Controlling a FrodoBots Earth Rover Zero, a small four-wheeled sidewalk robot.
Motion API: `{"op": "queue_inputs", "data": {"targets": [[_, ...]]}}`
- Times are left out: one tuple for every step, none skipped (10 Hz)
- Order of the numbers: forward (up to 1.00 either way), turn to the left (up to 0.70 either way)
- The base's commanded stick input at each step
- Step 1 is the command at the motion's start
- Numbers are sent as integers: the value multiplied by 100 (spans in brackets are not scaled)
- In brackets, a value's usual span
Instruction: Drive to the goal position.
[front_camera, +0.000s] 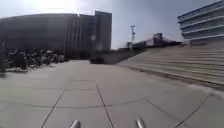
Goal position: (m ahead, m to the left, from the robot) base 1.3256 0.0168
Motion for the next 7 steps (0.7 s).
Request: {"op": "queue_inputs", "data": {"targets": [[100, 39], [100, 40], [100, 40], [100, 19], [100, 0], [100, 0], [100, 0]]}}
